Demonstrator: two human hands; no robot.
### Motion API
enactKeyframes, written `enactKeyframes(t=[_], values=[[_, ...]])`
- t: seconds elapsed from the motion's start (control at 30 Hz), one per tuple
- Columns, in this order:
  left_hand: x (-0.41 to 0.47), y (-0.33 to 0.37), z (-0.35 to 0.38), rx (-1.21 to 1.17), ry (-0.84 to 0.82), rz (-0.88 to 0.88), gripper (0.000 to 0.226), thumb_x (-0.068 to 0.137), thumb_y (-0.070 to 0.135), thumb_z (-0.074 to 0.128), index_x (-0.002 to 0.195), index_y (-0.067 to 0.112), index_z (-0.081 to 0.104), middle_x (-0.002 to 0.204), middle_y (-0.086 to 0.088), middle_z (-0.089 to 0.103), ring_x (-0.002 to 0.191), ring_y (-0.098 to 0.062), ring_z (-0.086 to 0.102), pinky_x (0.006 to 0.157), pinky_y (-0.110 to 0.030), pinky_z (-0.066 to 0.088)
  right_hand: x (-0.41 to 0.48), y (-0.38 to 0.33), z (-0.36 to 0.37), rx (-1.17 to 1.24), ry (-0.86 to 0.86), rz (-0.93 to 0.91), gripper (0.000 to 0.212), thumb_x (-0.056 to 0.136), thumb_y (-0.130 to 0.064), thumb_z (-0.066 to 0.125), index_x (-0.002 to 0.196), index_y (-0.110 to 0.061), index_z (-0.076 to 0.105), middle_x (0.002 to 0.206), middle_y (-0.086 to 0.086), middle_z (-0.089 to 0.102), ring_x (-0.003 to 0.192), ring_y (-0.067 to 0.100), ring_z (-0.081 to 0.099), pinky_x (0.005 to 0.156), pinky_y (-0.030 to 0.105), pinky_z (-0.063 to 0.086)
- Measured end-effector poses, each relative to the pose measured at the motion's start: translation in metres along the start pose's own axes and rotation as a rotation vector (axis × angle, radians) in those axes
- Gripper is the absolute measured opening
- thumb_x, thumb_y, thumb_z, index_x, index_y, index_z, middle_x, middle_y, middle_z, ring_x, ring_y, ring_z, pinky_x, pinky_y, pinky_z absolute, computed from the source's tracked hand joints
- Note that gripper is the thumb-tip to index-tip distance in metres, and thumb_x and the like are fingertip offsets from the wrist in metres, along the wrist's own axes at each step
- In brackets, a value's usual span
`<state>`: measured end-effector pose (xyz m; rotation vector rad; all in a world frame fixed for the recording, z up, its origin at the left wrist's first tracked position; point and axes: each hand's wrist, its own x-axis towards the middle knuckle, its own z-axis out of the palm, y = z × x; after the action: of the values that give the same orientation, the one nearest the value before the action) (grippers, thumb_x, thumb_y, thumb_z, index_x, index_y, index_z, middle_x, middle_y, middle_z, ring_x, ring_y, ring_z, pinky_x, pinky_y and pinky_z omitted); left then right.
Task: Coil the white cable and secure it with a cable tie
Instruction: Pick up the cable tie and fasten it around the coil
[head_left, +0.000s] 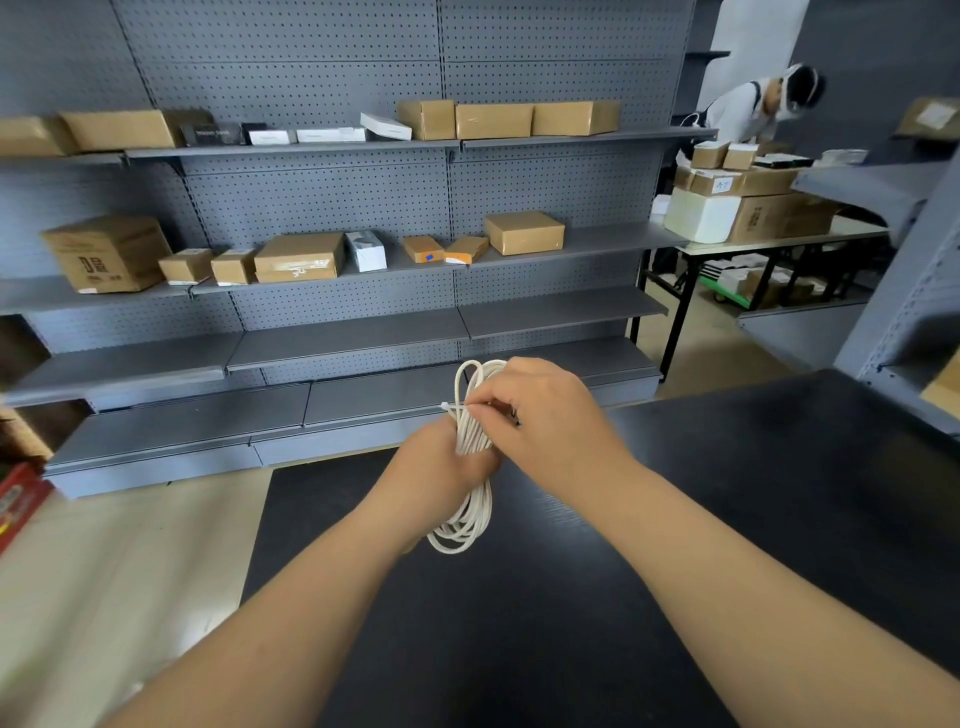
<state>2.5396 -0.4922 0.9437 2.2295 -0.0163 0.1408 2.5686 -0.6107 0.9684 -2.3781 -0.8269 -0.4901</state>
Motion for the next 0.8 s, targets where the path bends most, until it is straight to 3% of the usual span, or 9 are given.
enactKeyframes(t=[0.27, 0.43, 0.6, 0.8], values=[[0.0018, -0.0001, 0.0016, 0.155, 0.011, 0.031, 0.023, 0.088, 0.023, 0.05, 0.068, 0.025, 0.038, 0.061, 0.006, 0.049, 0.054, -0.005, 0.043, 0.052, -0.006, 0.037, -0.0034, -0.0078, 0.0017, 0.008, -0.038, -0.002, 0.029, 0.081, -0.021, 0.049, 0.089, -0.01, 0.074, 0.085, 0.01, 0.067, 0.083, 0.027, 0.063, 0.075, 0.032, 0.047], [-0.0002, 0.0034, 0.0007, 0.199, 0.023, 0.03, 0.026, 0.089, 0.024, 0.048, 0.066, 0.025, 0.035, 0.061, 0.007, 0.047, 0.054, -0.005, 0.041, 0.048, -0.008, 0.036, -0.0024, -0.0095, 0.0001, -0.005, -0.047, -0.016, 0.03, 0.087, -0.017, 0.047, 0.098, -0.01, 0.073, 0.096, 0.011, 0.069, 0.093, 0.027, 0.061, 0.083, 0.034, 0.046], [-0.0033, 0.0064, -0.0008, 0.041, 0.02, 0.024, 0.023, 0.088, 0.026, 0.049, 0.066, 0.027, 0.043, 0.058, 0.008, 0.048, 0.051, -0.004, 0.041, 0.045, -0.012, 0.033, -0.0052, -0.0073, -0.0028, 0.045, 0.019, -0.002, 0.017, 0.083, -0.017, 0.056, 0.086, -0.011, 0.072, 0.084, 0.004, 0.066, 0.083, 0.021, 0.06, 0.075, 0.03, 0.046], [-0.0026, 0.0025, -0.0016, -0.189, 0.014, -0.045, 0.019, 0.086, 0.023, 0.054, 0.067, 0.026, 0.056, 0.049, 0.014, 0.052, 0.045, 0.001, 0.042, 0.046, -0.011, 0.035, -0.006, -0.0055, -0.0024, 0.054, 0.051, 0.05, 0.011, 0.085, -0.015, 0.06, 0.086, -0.012, 0.071, 0.082, 0.003, 0.059, 0.081, 0.018, 0.056, 0.073, 0.023, 0.038]])
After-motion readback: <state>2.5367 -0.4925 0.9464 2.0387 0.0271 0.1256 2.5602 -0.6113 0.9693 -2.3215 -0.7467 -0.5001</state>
